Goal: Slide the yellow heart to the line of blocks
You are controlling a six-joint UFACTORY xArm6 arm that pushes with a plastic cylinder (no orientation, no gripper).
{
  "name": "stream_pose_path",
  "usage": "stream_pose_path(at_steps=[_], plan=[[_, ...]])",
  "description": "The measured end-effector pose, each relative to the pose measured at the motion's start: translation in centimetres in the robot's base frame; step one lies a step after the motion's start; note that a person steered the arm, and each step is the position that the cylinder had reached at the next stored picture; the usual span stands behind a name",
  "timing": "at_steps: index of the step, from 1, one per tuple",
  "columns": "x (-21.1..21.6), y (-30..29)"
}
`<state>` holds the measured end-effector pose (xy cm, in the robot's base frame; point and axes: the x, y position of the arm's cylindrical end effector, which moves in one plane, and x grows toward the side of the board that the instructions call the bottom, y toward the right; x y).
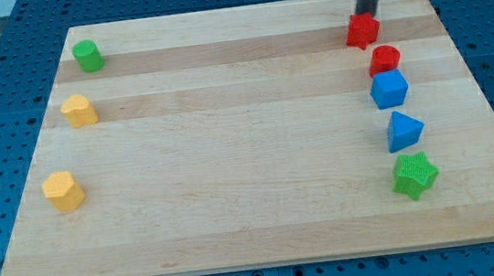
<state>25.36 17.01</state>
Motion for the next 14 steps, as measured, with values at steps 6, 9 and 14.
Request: stream_pose_path(at_steps=[6, 9, 14], plan=[[16.0, -24.4], [17.7, -34.9], [12.5, -42.4]])
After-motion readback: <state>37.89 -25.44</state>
